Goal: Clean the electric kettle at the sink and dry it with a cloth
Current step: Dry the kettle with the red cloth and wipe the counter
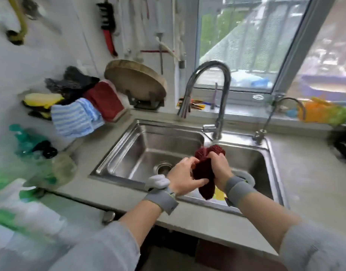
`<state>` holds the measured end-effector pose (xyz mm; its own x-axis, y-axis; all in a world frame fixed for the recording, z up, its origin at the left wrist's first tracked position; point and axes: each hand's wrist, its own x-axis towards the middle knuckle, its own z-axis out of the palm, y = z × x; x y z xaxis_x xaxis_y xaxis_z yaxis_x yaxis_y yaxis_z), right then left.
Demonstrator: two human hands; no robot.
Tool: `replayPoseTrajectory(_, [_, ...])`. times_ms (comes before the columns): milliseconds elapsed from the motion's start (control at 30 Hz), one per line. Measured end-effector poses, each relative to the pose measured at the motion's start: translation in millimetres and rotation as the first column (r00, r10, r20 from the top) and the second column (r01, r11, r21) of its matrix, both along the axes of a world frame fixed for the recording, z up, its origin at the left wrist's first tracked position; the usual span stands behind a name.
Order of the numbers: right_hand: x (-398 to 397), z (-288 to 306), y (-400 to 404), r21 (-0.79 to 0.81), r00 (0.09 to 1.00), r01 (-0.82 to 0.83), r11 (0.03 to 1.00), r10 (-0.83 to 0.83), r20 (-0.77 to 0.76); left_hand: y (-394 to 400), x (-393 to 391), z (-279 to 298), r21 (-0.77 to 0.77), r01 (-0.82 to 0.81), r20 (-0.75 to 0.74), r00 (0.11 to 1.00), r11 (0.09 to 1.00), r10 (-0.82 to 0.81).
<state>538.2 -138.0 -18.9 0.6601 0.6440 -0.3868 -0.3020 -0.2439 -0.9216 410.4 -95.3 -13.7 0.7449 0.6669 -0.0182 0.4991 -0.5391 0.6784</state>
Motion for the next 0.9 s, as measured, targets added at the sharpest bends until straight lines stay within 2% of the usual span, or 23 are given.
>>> replayPoseTrajectory(167, [102,-2,-88,0.008,0.973,0.228,0.974,-0.227,-0.034,-74,124,-20,-0.119,0.019,0.067,0.998,0.993,-0.011])
replayPoseTrajectory(233, [127,-9,-108,-0.019,0.972,0.228,0.974,-0.226,0.068,-91,151,-24,-0.190,0.037,0.078,0.997,0.981,-0.023])
replayPoseTrajectory(300, [161,-10,-145,-0.107,0.940,0.280,0.954,-0.250,0.232,-119,190,-26,-0.198,0.102,0.060,0.994,0.975,-0.091])
replayPoseTrajectory(400, [208,-11,-196,-0.255,0.849,0.447,0.857,-0.317,0.423,-152,238,-16,-0.337,0.236,0.071,0.972,0.911,-0.225])
replayPoseTrajectory(500, [250,-12,-232,-0.436,0.851,0.421,0.795,-0.179,0.494,-163,277,-8,-0.508,0.288,0.071,0.953,0.812,-0.294])
replayPoseTrajectory(567, [275,-22,-248,-0.565,0.896,0.354,0.745,-0.096,0.434,-159,294,-13,-0.449,0.241,-0.041,0.956,0.861,-0.289])
replayPoseTrajectory(667, [293,-52,-265,-0.663,0.933,0.283,0.693,-0.038,0.359,-161,298,-38,-0.077,0.126,-0.348,0.926,0.989,-0.145])
replayPoseTrajectory(700, [294,-64,-267,-0.678,0.943,0.255,0.690,-0.024,0.331,-167,298,-48,0.041,0.110,-0.399,0.913,0.993,-0.085])
replayPoseTrajectory(733, [293,-83,-267,-0.690,0.955,0.228,0.687,-0.019,0.297,-175,299,-63,0.095,0.125,-0.413,0.908,0.988,-0.076])
replayPoseTrajectory(800, [279,-102,-264,-0.680,0.960,0.234,0.695,-0.056,0.273,-190,296,-93,0.089,0.263,-0.410,0.889,0.961,-0.205])
replayPoseTrajectory(900, [257,-133,-250,-0.710,0.970,0.235,0.664,-0.114,0.215,-200,290,-143,0.074,0.555,-0.615,0.680,0.829,-0.400])
